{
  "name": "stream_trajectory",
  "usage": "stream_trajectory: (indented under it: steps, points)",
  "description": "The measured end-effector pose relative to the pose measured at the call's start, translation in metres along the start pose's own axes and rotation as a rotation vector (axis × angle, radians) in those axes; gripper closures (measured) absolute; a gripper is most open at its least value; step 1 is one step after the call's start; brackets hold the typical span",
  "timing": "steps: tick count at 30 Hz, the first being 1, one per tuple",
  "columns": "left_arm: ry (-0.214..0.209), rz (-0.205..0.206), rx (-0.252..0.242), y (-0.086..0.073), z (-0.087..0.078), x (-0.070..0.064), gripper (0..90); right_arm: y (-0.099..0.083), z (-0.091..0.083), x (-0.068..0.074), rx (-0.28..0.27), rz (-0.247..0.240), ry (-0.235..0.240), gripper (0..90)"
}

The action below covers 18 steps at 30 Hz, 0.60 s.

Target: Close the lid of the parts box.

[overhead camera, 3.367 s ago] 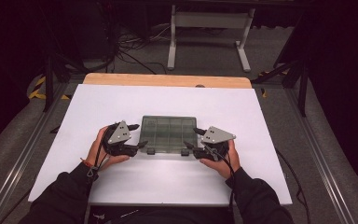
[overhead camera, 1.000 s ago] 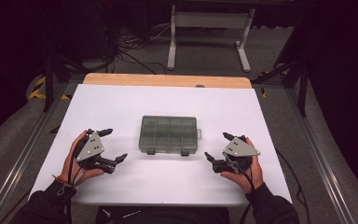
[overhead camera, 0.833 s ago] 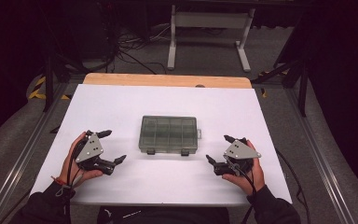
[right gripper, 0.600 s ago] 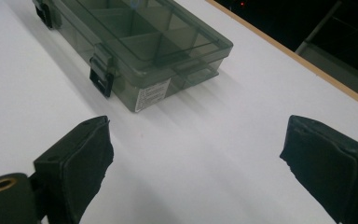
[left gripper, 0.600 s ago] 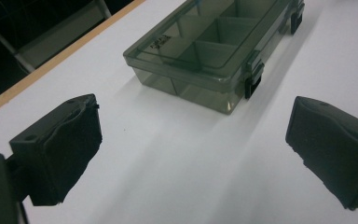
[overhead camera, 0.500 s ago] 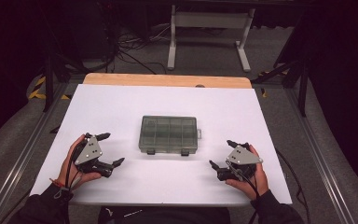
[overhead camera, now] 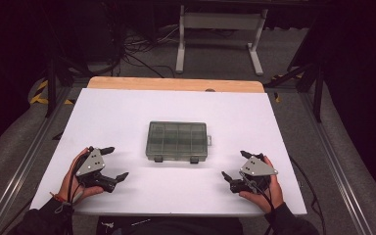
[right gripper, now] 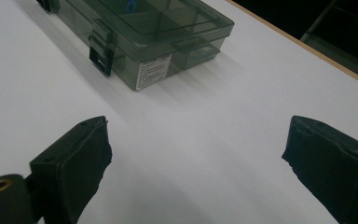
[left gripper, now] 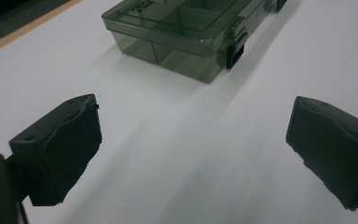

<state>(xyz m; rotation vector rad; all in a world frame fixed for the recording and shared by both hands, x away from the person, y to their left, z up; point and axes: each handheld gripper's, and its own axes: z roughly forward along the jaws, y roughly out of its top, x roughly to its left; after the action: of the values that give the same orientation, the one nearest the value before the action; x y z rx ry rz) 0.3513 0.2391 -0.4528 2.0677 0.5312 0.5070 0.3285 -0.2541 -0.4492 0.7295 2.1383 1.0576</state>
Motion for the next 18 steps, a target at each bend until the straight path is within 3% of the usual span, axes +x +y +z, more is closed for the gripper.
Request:
stream_trajectory:
  steps: [6,18]
  points:
    - [-0.004,0.019,0.005,0.0001,-0.002,-0.0058,3.9,0.0015,0.0022,-0.0005,-0.007,0.001,0.007,7.0]
    - [-0.01,0.005,-0.004,-0.0017,-0.001,-0.0018,3.9,0.0061,0.0026,0.0032,-0.011,-0.014,0.001,7.0]
